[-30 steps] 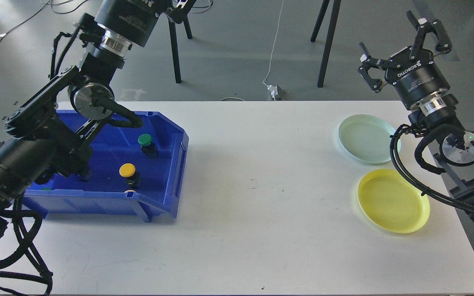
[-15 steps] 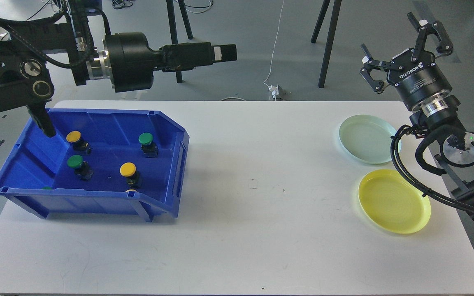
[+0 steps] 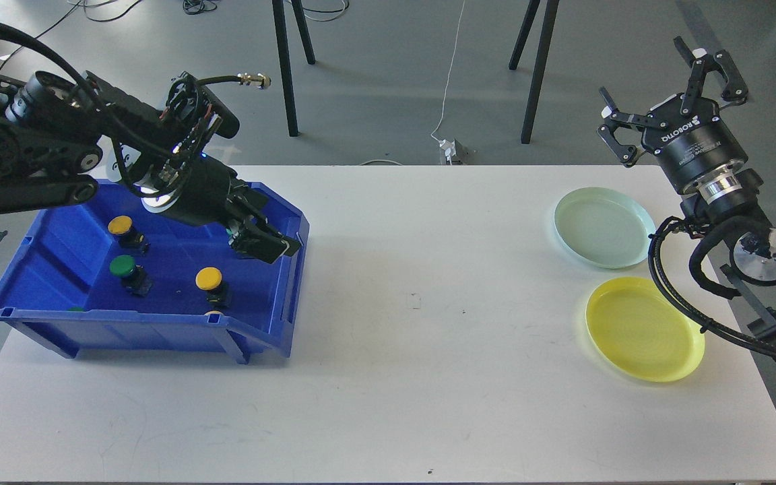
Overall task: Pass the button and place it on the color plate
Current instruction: 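Lower the left gripper and grasp a yellow-topped button in the bin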
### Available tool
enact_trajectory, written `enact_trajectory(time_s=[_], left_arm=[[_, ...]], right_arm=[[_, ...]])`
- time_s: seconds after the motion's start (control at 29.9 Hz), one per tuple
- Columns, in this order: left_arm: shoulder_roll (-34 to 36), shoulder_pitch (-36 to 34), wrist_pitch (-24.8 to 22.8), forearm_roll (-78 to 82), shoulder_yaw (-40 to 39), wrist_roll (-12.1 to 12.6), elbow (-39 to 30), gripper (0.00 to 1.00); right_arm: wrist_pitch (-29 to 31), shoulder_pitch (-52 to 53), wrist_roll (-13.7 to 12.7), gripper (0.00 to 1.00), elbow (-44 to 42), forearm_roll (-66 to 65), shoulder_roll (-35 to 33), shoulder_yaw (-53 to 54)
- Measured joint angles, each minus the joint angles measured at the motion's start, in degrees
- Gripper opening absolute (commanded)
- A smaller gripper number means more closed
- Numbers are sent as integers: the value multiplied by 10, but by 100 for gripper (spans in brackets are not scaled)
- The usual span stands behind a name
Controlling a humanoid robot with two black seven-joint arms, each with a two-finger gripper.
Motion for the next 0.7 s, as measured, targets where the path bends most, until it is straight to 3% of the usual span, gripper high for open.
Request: enact_trajectory(time_s=[0.17, 0.7], left_arm=[[-16, 71, -28, 0, -3, 0, 84, 100], [-34, 165, -59, 1, -6, 0, 185, 98]], right_arm=[[0, -4, 1, 100, 0, 0, -10, 0], [0, -7, 1, 100, 3, 0, -6, -2]])
